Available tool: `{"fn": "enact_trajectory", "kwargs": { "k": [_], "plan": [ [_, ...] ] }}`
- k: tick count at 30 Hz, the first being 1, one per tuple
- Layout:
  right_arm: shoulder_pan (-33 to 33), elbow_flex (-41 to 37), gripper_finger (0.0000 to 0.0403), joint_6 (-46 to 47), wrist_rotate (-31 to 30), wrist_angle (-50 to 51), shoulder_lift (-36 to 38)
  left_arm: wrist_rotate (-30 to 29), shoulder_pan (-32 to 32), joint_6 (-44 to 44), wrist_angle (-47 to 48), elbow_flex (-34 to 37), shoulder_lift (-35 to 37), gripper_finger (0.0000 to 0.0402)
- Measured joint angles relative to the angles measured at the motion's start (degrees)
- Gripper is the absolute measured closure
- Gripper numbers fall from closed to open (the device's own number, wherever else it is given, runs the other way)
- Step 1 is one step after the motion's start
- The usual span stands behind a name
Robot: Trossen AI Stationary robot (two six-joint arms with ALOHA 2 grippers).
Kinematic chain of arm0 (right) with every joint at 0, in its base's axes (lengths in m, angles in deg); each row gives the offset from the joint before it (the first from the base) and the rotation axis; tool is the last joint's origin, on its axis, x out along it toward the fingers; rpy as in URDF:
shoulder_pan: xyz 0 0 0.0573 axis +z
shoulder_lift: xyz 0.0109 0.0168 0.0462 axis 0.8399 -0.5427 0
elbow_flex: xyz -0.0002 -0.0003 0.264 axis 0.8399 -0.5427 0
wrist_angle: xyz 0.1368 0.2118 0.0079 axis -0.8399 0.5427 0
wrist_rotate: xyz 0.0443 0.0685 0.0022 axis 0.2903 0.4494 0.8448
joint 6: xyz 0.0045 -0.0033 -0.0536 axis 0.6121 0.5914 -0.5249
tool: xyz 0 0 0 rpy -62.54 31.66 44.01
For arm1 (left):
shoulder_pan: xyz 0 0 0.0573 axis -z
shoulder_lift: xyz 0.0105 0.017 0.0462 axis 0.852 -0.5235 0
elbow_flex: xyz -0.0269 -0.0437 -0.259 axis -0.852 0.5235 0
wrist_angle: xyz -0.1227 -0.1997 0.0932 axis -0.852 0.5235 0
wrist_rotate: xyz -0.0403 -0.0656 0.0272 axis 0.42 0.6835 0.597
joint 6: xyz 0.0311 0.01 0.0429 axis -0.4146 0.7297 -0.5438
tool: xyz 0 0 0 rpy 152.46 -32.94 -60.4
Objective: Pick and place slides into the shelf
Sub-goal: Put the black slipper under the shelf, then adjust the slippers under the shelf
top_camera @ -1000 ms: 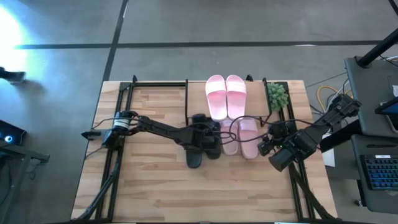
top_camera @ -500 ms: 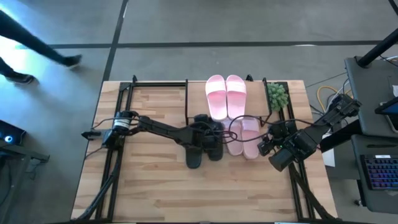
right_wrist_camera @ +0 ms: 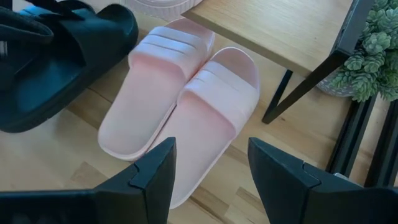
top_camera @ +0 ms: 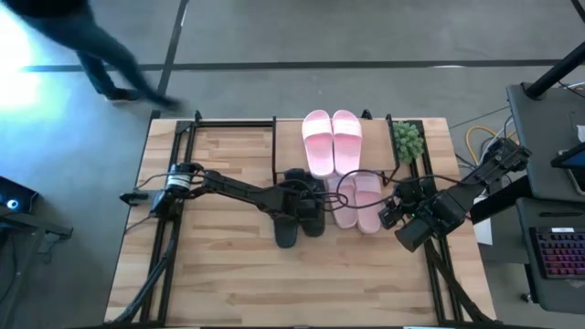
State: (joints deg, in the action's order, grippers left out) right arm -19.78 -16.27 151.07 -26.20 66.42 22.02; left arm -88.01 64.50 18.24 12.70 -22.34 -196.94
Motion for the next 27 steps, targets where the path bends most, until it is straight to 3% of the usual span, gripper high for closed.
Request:
{"fn": "enact_trajectory", "kwargs": {
  "k": [3,9,17,24,27],
  "plan": [
    [0.00,0.00,0.0211,-0.06,-0.01,0.01,0.00,3.01,-0.04,0.03,-0.08,0.32,0.00,0.0380],
    [0.00,0.00,0.0211,-0.11,-0.02,0.00,0.00,3.25,-0.07,5.80,-0.05,0.37,-0.02,0.0305],
    [0.00,0.00,0.0211,-0.11,-0.20,0.02,0.00,4.21,0.37,6.01,0.04,-2.10,0.07,0.0216],
    [0.00,0.00,0.0211,-0.11,-0.22,0.13,0.00,9.78,0.79,6.67,0.35,-3.37,3.81,0.0196],
    [0.01,0.00,0.0211,-0.11,-0.23,0.20,0.00,12.63,0.76,11.94,2.80,-3.26,5.48,0.0195]
  ]
}}
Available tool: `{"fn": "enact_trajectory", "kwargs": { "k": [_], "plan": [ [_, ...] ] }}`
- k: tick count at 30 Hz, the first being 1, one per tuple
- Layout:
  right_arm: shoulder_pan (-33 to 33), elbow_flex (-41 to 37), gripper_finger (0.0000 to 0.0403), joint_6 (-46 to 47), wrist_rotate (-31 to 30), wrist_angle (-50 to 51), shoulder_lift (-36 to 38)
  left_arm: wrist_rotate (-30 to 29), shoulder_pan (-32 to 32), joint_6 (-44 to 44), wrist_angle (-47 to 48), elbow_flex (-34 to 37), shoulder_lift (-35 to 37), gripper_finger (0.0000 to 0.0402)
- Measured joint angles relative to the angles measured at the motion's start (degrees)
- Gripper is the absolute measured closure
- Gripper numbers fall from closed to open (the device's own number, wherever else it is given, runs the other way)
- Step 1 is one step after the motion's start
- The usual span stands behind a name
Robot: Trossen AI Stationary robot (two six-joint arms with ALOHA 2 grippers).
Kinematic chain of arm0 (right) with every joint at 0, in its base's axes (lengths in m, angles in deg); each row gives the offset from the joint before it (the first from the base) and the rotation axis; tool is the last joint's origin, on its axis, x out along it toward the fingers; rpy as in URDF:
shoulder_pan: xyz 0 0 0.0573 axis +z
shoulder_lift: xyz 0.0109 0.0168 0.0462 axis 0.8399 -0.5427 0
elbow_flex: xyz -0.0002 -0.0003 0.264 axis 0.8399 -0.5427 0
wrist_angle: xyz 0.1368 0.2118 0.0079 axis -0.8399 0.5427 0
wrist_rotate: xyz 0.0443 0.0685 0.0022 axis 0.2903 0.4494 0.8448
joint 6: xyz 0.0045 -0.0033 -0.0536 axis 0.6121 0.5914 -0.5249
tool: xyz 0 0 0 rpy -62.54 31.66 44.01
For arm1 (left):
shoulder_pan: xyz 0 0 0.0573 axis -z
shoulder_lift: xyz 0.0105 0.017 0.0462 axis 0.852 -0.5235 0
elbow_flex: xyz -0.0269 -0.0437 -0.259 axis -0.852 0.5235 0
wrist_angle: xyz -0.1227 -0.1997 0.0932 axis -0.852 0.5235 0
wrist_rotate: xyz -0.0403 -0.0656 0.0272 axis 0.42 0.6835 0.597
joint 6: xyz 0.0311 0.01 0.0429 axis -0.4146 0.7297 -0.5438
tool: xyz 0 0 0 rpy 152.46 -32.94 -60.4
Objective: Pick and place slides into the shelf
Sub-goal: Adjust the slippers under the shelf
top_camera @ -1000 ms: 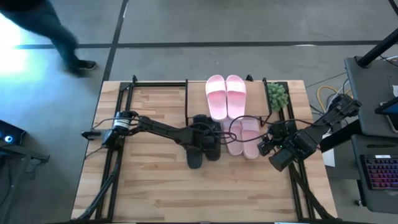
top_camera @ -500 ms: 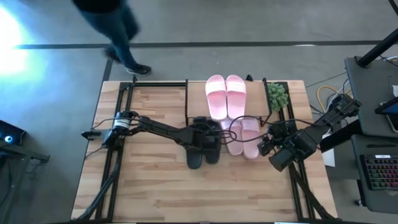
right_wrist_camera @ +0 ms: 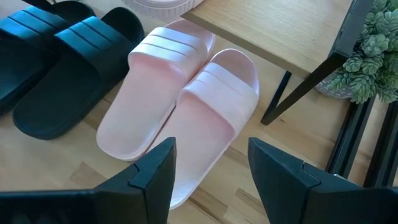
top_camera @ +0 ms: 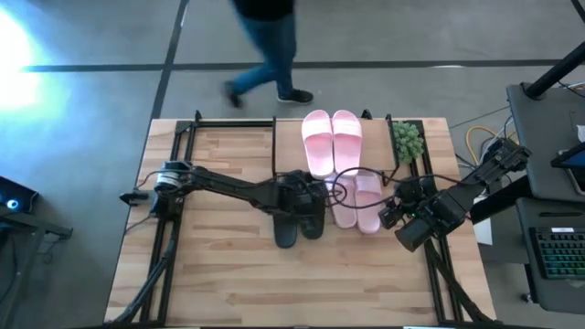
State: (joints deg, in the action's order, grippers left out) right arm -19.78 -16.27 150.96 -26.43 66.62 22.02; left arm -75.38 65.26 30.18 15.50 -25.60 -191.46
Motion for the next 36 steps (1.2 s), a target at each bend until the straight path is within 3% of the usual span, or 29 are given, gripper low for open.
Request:
{"fn": "enact_trajectory", "kwargs": {
  "k": [6,13,17,22,25,30,33,36],
  "plan": [
    [0.01,0.00,0.0211,0.00,0.01,-0.01,0.00,13.18,1.25,16.63,9.48,0.42,6.37,0.0196],
    [0.01,0.00,0.0211,-0.89,0.01,0.04,0.00,14.03,9.59,30.12,12.89,7.71,13.81,0.0222],
    [0.01,0.00,0.0211,-1.36,0.01,0.02,0.00,12.68,14.80,40.39,12.89,13.37,16.23,0.0274],
    [0.01,0.00,0.0211,-1.57,-0.01,0.00,0.00,12.15,16.90,50.45,12.12,20.53,18.08,0.0380],
    [0.01,-0.07,0.0211,-2.14,-0.01,-0.01,0.00,13.58,16.70,52.16,9.38,23.95,18.19,0.0391],
    [0.01,-0.07,0.0211,-2.43,-0.03,0.00,0.00,22.78,16.36,49.32,-1.72,26.85,17.16,0.0392],
    [0.01,-0.07,0.0211,-2.43,0.01,-0.02,0.00,24.80,16.98,48.06,-10.11,27.45,16.55,0.0399],
    [0.01,-0.07,0.0211,-2.45,0.03,-0.01,0.00,24.72,17.01,48.03,-12.38,27.96,16.30,0.0400]
  ]
}}
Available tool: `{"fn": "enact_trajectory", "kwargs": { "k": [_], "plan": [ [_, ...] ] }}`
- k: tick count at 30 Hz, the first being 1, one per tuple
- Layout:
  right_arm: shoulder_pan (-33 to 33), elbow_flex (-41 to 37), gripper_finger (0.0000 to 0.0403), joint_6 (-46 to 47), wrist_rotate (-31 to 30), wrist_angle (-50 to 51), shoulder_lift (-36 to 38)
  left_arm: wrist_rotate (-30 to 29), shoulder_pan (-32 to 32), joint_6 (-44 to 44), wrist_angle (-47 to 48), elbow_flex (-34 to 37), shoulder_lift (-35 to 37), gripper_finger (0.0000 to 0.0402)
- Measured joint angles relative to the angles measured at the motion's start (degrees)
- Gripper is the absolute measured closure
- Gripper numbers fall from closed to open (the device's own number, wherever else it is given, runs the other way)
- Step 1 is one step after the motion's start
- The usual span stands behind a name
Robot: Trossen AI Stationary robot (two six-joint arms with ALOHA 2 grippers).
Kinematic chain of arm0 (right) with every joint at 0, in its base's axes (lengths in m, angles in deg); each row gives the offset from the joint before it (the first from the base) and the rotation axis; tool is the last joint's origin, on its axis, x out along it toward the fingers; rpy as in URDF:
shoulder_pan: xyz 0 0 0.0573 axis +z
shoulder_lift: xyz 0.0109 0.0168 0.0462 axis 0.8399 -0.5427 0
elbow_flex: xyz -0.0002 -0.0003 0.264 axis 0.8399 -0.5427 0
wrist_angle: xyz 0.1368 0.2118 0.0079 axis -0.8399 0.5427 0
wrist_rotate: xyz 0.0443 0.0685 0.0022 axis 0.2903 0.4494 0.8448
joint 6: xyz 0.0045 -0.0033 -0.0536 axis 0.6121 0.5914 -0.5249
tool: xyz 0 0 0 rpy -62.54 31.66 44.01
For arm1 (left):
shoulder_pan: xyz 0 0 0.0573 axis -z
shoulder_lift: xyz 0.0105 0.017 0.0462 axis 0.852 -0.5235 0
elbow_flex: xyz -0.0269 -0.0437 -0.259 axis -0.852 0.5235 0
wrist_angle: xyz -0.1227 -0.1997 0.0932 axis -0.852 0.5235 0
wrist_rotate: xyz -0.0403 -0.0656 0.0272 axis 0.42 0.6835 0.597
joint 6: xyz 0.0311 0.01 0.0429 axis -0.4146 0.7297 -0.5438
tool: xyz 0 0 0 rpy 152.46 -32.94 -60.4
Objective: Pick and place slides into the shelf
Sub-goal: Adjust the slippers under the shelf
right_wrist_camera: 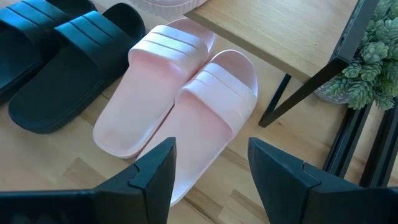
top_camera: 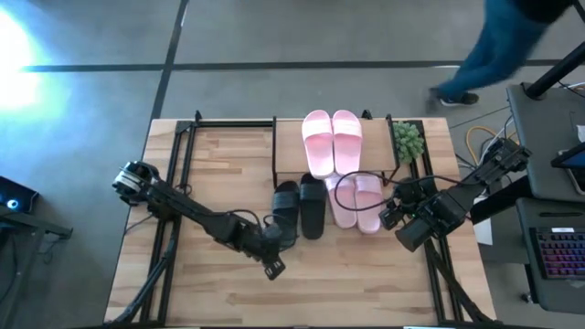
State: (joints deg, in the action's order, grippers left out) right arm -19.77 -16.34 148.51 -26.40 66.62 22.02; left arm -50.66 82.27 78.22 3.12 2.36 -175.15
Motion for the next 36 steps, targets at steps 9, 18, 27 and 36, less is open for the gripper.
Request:
{"fn": "enact_trajectory", "kwargs": {
  "k": [9,18,27,36],
  "plan": [
    [0.00,-0.02,0.0211,-0.17,0.04,0.05,-0.02,0.67,-0.21,-1.89,-2.53,0.22,-5.50,0.0401],
    [-0.02,-0.04,0.0211,-0.44,0.22,0.19,0.00,-3.46,-2.91,-3.56,-3.46,0.18,-9.02,0.0402],
    [-0.02,-0.04,0.0211,-0.39,0.22,0.20,0.00,-8.17,-6.71,-9.24,-4.01,-0.04,-8.97,0.0401],
    [-0.02,-0.04,0.0211,0.04,1.51,0.17,0.00,-9.10,-8.94,-12.50,-3.24,0.00,-8.94,0.0401]
  ]
}}
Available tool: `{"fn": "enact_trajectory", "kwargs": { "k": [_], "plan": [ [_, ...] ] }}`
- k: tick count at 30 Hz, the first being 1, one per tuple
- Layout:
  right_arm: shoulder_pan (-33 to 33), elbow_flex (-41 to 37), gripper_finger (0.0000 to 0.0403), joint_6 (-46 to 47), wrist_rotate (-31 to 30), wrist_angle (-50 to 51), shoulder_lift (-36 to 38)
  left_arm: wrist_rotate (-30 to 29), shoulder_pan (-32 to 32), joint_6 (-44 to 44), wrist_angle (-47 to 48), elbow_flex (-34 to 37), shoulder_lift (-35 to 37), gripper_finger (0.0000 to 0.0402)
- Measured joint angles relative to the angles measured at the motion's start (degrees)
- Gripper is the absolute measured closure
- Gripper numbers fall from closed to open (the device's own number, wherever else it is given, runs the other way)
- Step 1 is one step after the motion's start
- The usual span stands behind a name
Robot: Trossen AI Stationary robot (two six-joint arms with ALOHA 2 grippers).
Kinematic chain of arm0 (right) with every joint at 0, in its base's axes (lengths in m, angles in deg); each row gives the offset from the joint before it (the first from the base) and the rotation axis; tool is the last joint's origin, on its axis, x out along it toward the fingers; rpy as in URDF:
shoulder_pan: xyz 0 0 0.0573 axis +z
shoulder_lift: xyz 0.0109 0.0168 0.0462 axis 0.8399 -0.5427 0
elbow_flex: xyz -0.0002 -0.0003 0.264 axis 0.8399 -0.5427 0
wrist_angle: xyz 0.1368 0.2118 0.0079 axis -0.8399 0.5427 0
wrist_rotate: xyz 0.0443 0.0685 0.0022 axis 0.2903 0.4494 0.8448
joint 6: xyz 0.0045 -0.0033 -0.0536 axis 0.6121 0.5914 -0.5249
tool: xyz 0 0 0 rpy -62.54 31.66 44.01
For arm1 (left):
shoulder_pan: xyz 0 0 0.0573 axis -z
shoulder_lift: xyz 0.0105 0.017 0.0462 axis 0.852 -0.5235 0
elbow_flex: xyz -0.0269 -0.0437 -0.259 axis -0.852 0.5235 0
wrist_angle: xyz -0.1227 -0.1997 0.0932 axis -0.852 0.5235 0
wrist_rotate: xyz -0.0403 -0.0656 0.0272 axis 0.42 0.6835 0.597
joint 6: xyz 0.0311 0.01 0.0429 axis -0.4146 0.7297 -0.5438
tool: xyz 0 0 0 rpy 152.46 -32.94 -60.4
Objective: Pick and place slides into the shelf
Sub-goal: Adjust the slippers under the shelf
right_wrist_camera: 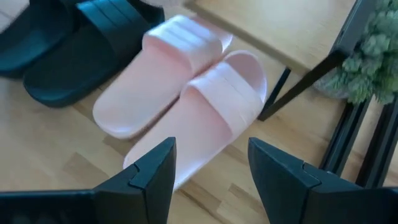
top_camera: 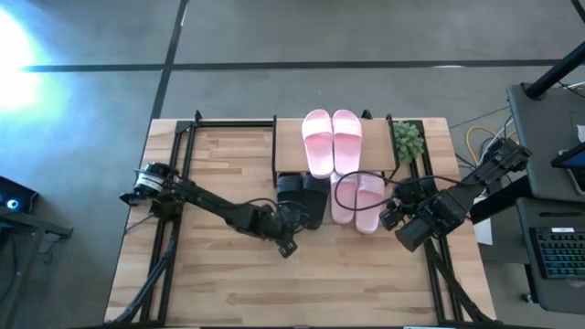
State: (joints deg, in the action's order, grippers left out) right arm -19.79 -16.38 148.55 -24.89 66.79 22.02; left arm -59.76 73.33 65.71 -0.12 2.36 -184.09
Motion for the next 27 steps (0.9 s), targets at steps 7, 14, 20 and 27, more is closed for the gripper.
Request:
{"fn": "enact_trajectory", "kwargs": {
  "k": [7,14,20,27],
  "plan": [
    [0.02,0.00,0.0211,0.01,7.47,-1.38,0.00,-1.62,0.13,0.11,2.22,-0.03,0.11,0.0401],
    [3.38,-1.50,0.0211,0.68,16.05,-14.95,-0.55,-1.25,2.16,-0.17,0.53,-1.07,3.08,0.0401],
    [7.05,-10.64,0.0245,12.87,17.22,-28.46,-0.55,-1.18,4.39,-1.01,-0.10,-0.71,7.13,0.0401],
    [11.00,-22.13,0.0358,25.32,16.02,-47.17,-0.59,-0.95,6.23,0.59,1.28,0.15,8.14,0.0401]
  ]
}}
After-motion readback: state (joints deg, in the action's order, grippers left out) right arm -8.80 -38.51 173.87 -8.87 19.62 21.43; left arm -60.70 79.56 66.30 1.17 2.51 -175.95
